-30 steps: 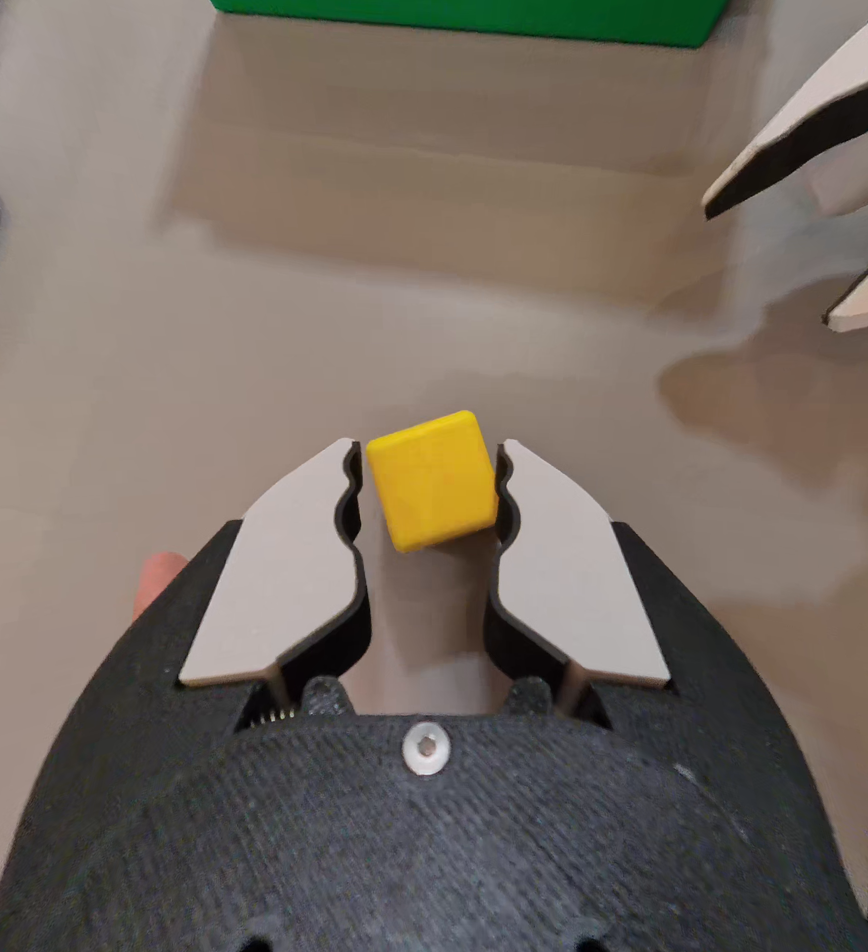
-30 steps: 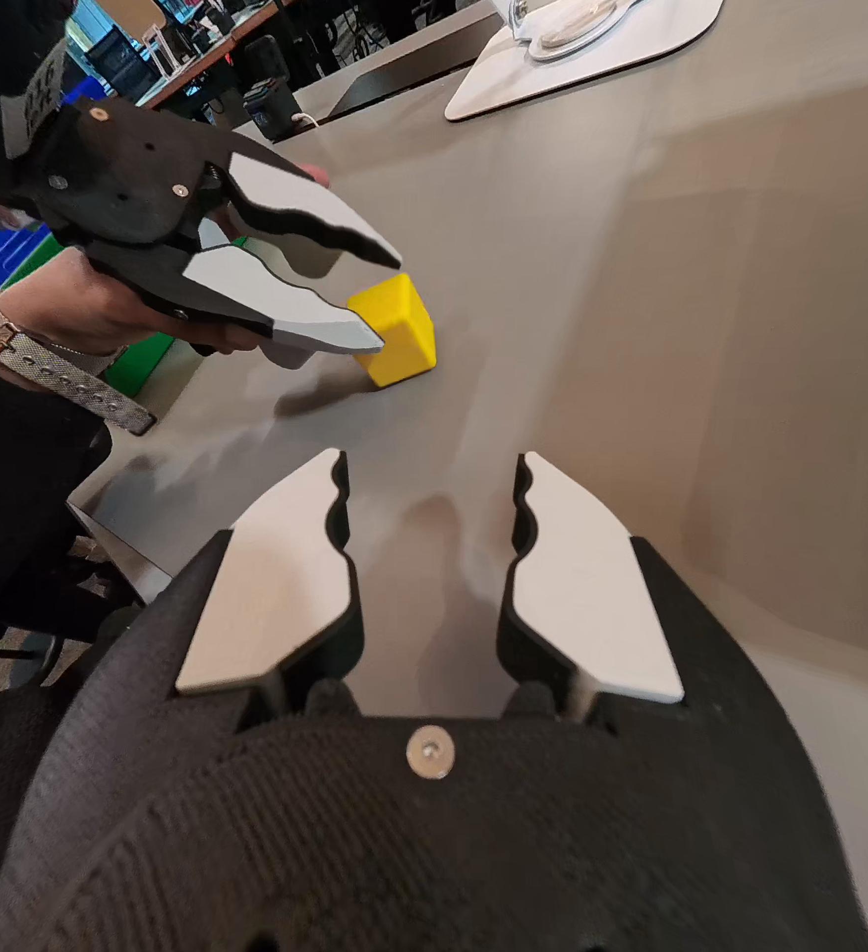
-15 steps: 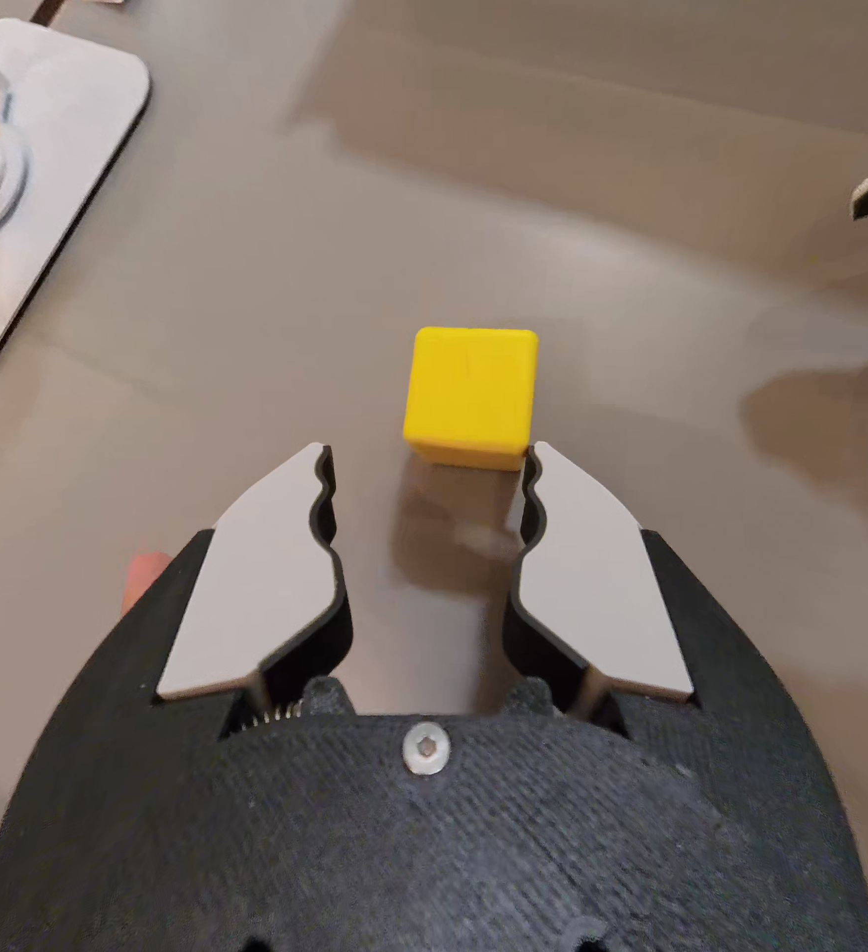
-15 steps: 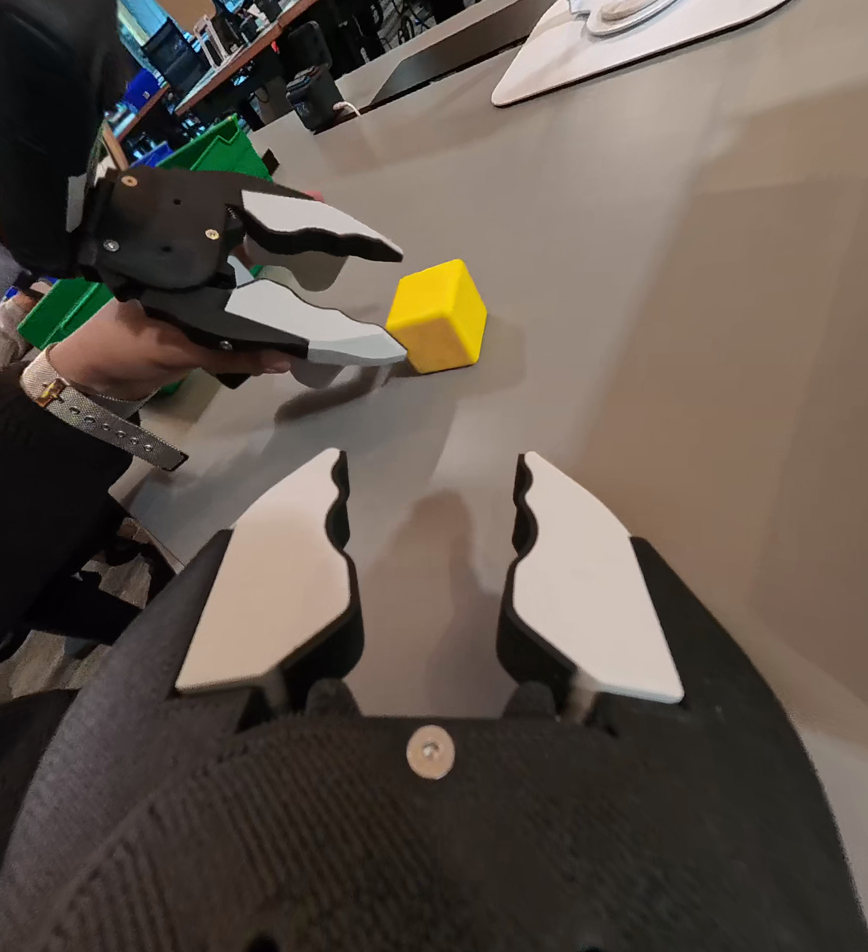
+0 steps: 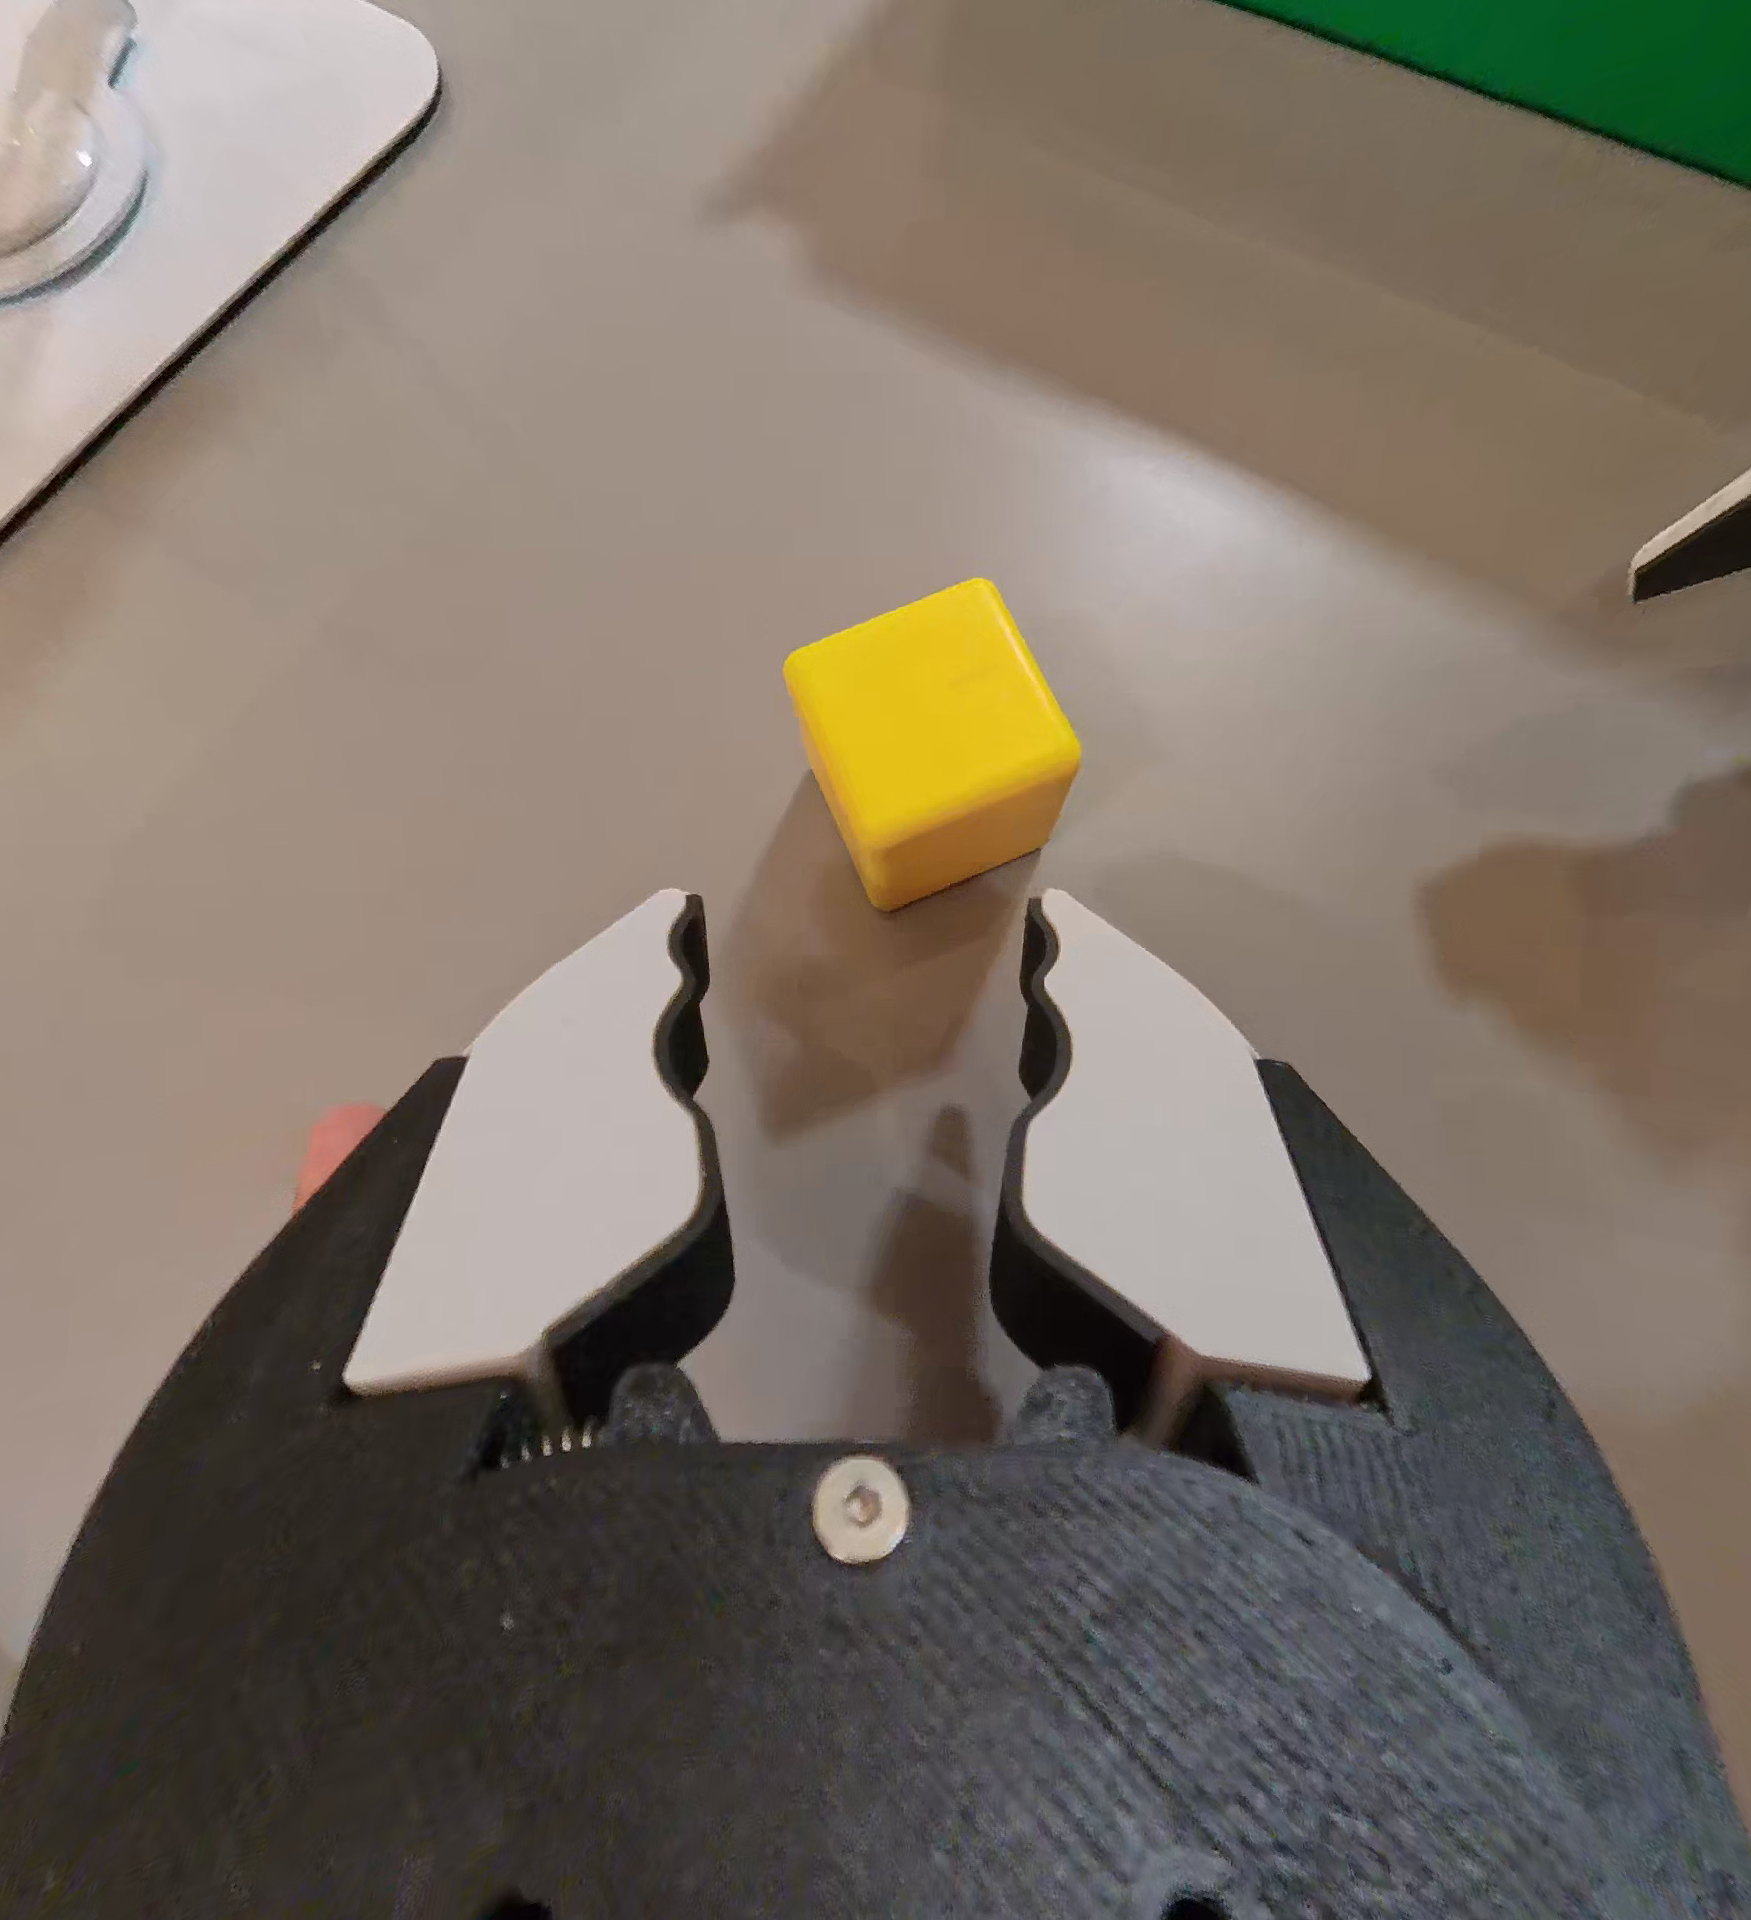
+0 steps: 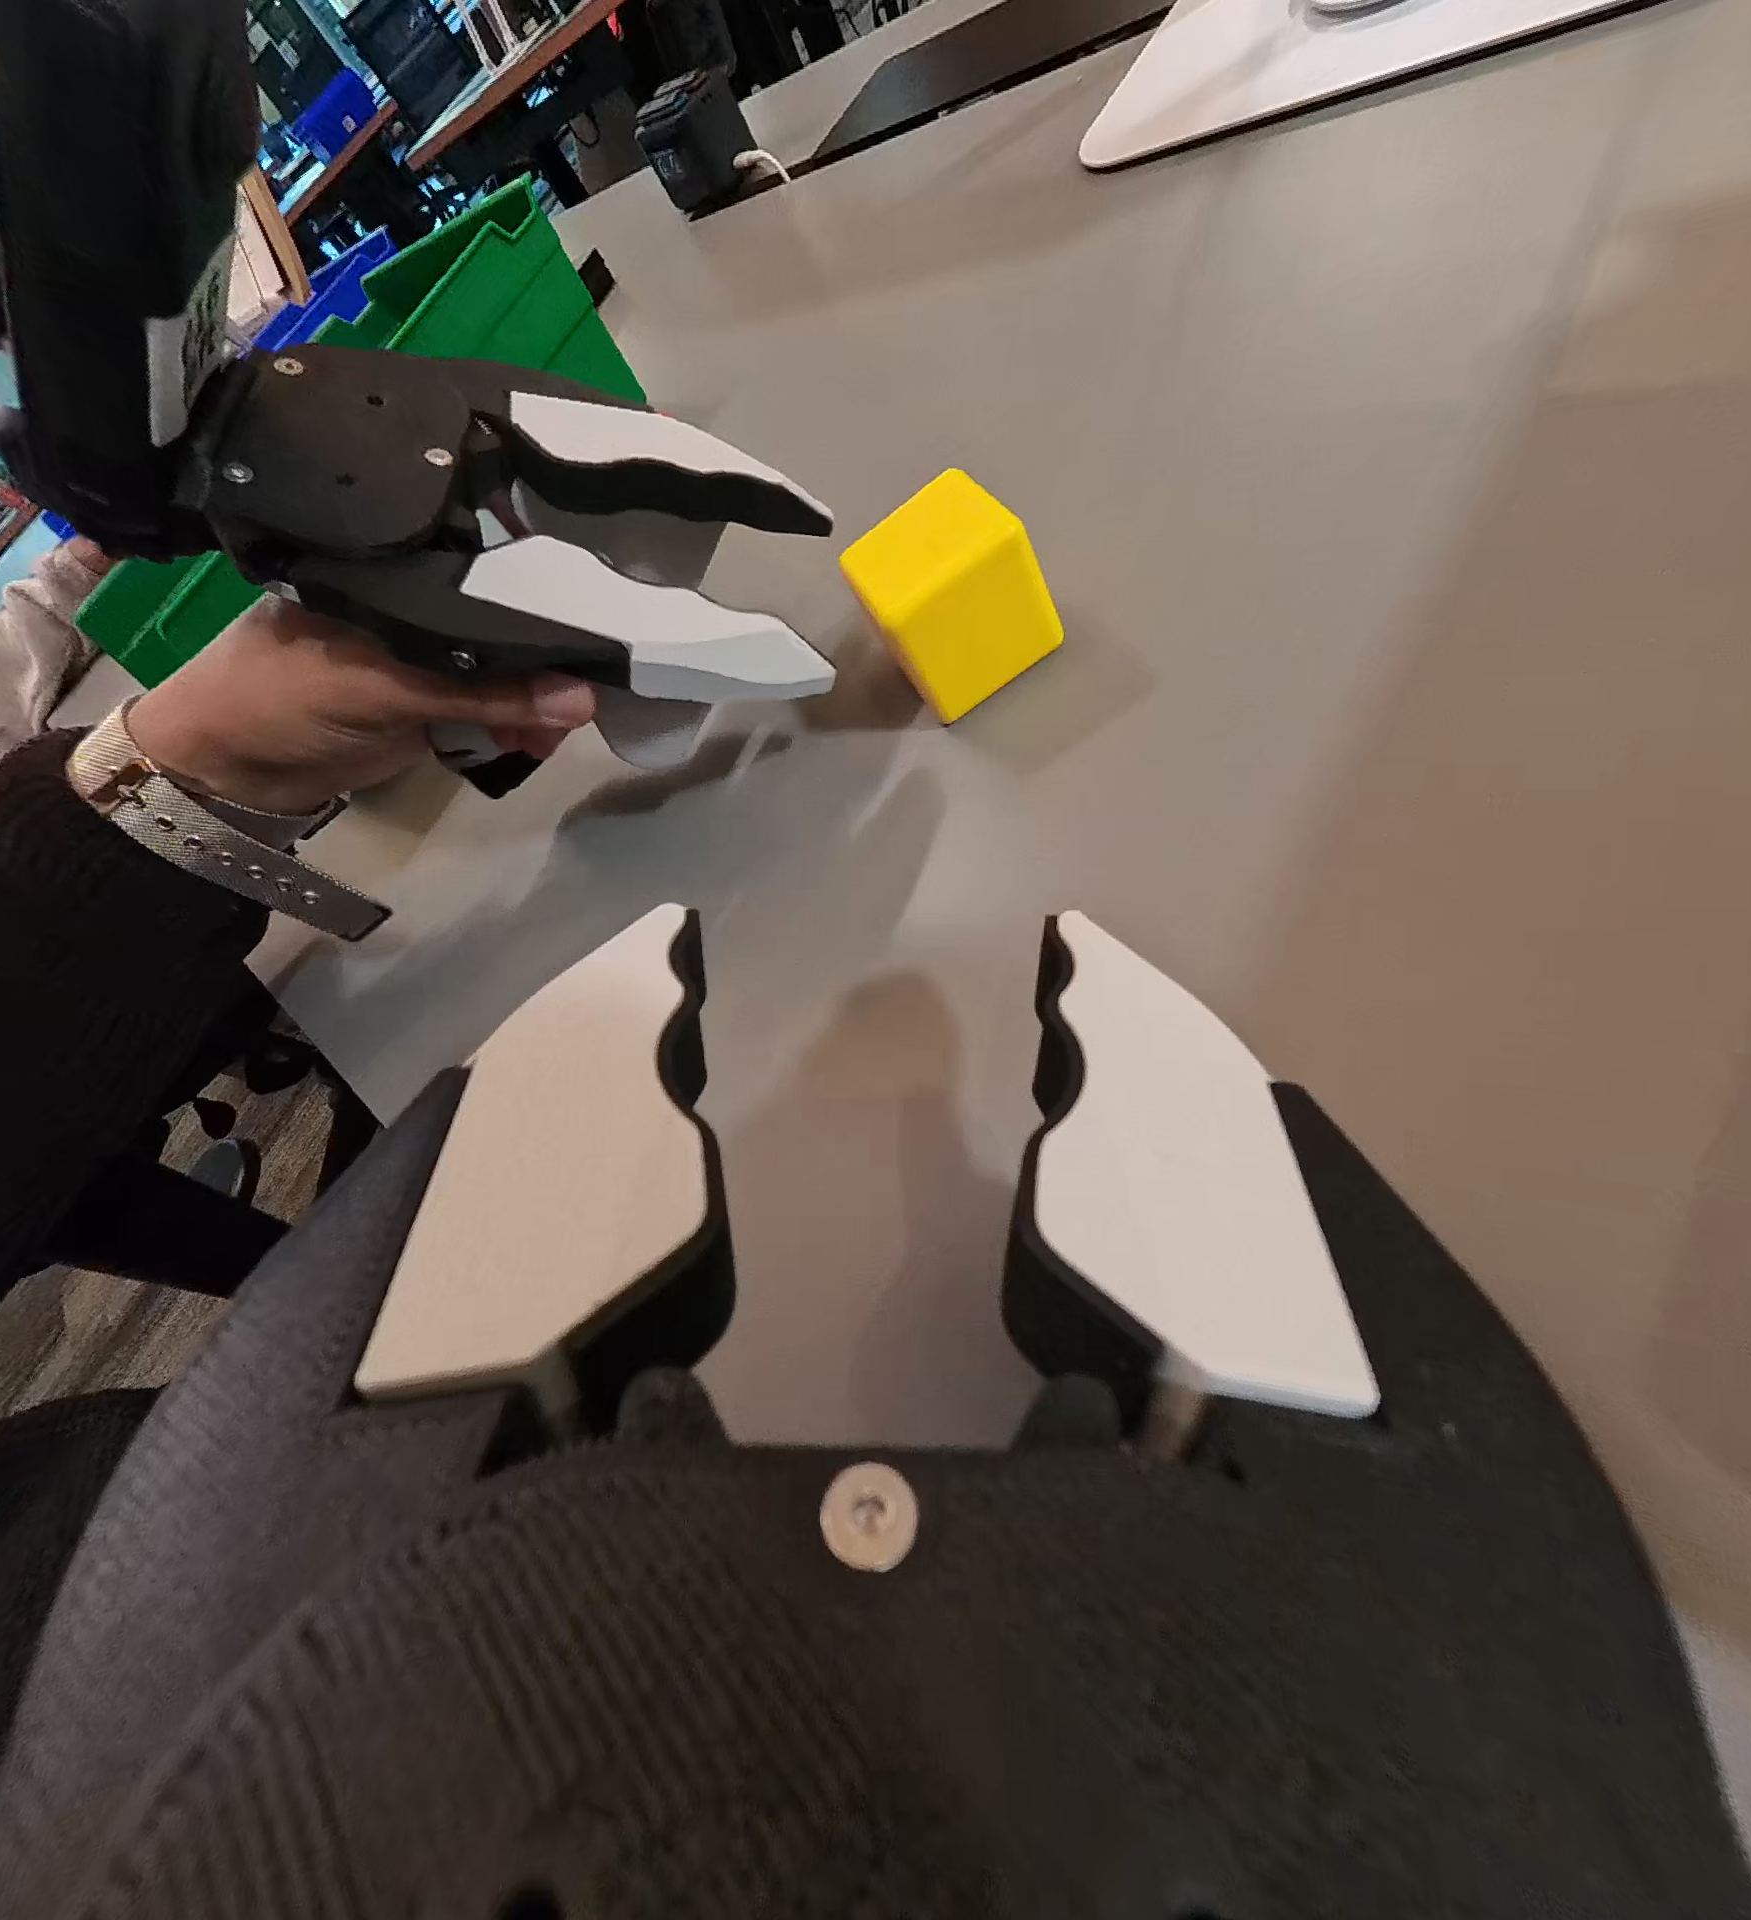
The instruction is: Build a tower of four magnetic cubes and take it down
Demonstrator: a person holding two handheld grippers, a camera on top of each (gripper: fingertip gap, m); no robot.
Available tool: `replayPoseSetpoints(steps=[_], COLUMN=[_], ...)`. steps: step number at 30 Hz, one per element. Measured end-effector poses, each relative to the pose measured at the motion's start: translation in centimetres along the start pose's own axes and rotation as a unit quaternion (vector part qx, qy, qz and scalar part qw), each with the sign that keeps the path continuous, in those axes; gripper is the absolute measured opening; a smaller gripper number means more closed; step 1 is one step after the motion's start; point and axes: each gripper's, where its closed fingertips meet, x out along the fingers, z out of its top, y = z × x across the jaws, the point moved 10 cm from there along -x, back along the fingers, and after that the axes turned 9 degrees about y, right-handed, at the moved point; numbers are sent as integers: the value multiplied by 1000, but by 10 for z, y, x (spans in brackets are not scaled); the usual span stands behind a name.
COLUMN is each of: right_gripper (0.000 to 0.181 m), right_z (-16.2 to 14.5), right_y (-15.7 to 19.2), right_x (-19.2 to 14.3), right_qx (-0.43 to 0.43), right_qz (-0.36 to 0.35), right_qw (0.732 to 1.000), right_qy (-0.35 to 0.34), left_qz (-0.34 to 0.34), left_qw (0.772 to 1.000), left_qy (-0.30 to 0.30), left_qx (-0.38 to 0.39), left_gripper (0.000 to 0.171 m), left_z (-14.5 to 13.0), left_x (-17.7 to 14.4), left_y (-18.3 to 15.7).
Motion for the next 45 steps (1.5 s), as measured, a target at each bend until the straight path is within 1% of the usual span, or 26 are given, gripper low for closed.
replayPoseSetpoints(steps=[3, 10, 16, 27, 45], right_gripper=[63, 63, 62, 62, 62], right_z=[0, -1, -2, -1, -2], right_y=[0, -2, -2, -3, -4], right_x=[0, -2, -2, -3, -2], right_qx=[1, 6, 9, 15, 16], right_qz=[0, -2, -1, 1, 1], right_qw=[1000, 1000, 1000, 1000, 1000], right_qy=[0, -2, -2, -3, -2], left_qz=[-8, -32, -71, -97, -99], left_qw=[1000, 999, 997, 995, 994], left_qy=[0, -1, -8, 15, 27], left_qx=[16, 2, -7, 14, 30], left_gripper=[58, 59, 55, 55, 55], left_z=[1, 4, 5, 4, 3], left_x=[4, 10, 7, 11, 14], left_y=[-6, -10, -13, -23, -28])
